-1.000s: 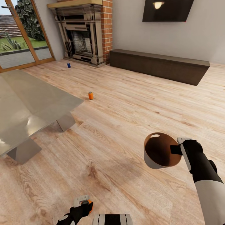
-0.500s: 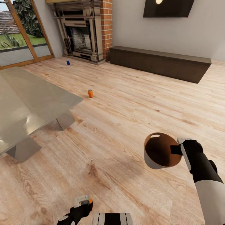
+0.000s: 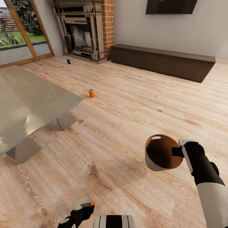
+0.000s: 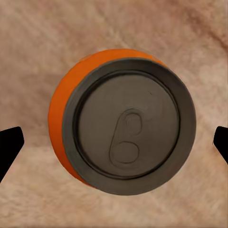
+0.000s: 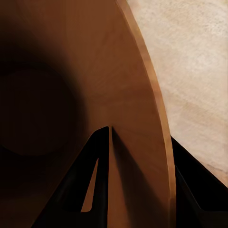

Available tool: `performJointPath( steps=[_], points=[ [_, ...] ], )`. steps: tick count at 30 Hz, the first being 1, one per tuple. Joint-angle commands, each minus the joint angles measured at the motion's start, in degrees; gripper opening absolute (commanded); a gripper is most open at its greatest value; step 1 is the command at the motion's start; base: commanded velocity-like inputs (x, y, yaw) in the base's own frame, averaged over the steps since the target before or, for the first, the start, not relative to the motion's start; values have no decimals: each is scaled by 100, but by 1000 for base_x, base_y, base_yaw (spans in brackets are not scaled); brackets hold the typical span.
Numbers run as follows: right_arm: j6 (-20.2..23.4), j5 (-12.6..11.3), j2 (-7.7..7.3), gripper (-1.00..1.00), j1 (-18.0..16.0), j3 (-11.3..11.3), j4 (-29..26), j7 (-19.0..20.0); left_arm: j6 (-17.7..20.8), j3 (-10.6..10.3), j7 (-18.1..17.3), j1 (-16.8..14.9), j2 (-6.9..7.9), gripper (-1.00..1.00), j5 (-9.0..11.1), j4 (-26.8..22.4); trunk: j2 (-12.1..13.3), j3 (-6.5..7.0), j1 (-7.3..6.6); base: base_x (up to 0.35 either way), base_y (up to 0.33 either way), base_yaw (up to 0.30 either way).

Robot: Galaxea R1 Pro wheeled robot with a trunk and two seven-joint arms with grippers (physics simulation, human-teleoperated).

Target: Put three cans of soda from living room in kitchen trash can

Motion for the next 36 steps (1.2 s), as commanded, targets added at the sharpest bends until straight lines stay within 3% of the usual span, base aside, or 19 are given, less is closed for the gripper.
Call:
performJointPath(
  steps=[1, 14, 28, 36],
  points=[
    [0, -34, 4, -100, -2, 0, -1, 23, 0, 0, -2, 0, -1, 100, 0, -10, 0, 0, -1, 0, 0, 0],
    [0, -29, 18, -100, -2, -4, -1, 20, 0, 0, 2, -92, -9, 100, 0, -147, 0, 0, -1, 0, 0, 0],
    [0, -29, 27, -100, -2, -6, -10, 21, -7, 0, 3, -127, -10, 100, -8, -136, -12, -199, 23, 0, 0, 0],
    [0, -29, 27, -100, -2, -5, -10, 19, -6, 0, 3, -127, -10, 100, -8, -131, -12, -199, 23, 0, 0, 0]
  ],
)
